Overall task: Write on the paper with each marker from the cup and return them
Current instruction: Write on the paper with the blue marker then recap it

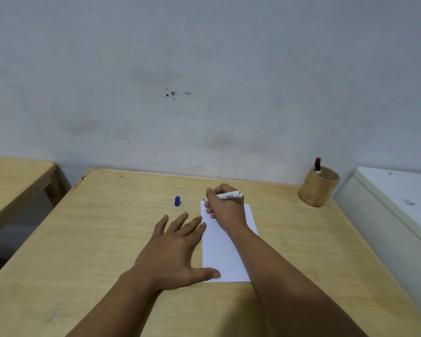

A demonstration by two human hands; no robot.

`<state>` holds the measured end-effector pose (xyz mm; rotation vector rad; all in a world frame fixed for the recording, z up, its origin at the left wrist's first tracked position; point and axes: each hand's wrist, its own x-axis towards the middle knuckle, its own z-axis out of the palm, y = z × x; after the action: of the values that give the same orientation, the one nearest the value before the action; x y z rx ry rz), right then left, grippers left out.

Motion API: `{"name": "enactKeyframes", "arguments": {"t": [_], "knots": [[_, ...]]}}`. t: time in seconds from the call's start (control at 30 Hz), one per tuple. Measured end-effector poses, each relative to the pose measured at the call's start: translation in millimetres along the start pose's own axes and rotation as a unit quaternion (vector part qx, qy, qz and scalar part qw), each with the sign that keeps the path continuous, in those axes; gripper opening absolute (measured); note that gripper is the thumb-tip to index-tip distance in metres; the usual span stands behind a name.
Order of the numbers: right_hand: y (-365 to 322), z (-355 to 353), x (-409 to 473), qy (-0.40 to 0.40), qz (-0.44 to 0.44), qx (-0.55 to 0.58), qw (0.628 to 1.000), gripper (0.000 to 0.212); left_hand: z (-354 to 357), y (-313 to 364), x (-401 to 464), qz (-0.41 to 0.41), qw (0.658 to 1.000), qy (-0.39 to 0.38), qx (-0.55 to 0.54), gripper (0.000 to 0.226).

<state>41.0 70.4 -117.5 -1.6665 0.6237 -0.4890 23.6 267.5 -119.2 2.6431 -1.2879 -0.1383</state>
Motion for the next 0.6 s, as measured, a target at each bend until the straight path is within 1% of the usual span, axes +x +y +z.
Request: {"name": "enactKeyframes", "arguments": {"t": [0.13, 0.27, 0.4, 0.6], "knots": [[-0.3, 1.8, 1.2, 0.002, 0.02, 0.027, 0.999, 0.032, -0.4, 2.2, -2.6, -0.017, 1.0, -0.003, 0.004, 0.123], [0.8, 2.8, -0.8, -0.003, 0.011, 0.024, 1.0, 0.033, -2.7, 3.7, 0.0, -0.031, 0.999, -0.013, 0.014, 0.127], [1.4, 2.2, -0.7, -0.008, 0.005, 0.012, 1.0, 0.031, -2.8, 2.0, 0.8, -0.027, 0.999, -0.024, 0.01, 0.132], [1.1, 2.5, -0.9, -0.008, 0.0, 0.006, 1.0, 0.037, -4.5, -3.7, -0.7, -0.016, 0.999, -0.044, 0.02, 0.141]]}}
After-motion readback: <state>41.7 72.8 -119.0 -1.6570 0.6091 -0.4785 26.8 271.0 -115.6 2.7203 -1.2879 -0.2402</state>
